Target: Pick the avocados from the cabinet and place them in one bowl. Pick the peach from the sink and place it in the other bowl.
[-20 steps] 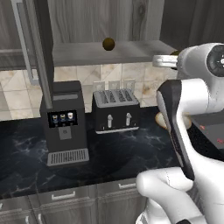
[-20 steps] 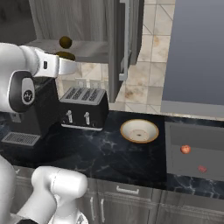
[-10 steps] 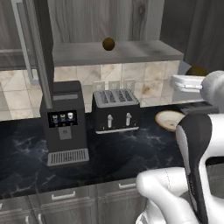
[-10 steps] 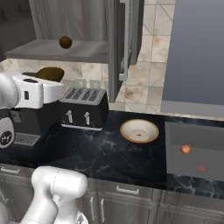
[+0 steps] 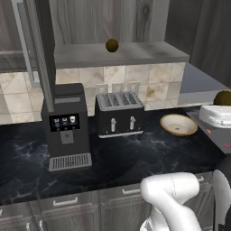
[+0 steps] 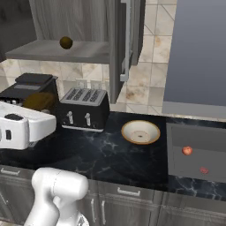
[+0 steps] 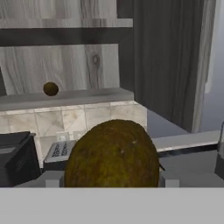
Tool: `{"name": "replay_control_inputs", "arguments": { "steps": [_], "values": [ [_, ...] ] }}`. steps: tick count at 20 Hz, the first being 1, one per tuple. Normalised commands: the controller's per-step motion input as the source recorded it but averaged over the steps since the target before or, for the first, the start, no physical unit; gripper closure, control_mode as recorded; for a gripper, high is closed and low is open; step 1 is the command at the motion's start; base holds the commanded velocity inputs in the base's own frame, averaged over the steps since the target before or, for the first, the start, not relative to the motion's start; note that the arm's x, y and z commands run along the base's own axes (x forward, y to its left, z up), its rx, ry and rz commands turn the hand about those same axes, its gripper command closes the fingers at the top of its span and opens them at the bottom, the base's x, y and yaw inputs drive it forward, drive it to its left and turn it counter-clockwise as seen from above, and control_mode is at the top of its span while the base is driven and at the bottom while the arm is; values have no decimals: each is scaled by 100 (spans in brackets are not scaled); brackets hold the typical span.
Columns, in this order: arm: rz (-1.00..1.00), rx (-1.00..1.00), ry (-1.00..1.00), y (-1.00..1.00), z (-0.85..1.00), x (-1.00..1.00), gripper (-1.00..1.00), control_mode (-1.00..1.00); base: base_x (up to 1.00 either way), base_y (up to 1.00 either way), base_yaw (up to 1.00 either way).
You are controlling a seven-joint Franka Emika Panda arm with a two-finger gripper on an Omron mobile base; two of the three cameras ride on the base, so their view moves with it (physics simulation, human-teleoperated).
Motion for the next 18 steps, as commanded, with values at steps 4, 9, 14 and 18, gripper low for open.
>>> {"name": "replay_control_inputs", "arguments": {
  "steps": [4, 9, 14, 18],
  "values": [
    [5, -3, 0, -32, -40, -83, 100, -100, 0, 0, 0],
    [9, -2, 0, -44, -31, -68, 100, -100, 0, 0, 0],
    [17, -1, 0, -48, -30, -19, 100, -100, 0, 0, 0],
    [24, 0, -2, -37, -22, 21, 100, -100, 0, 0, 0]
  ]
}}
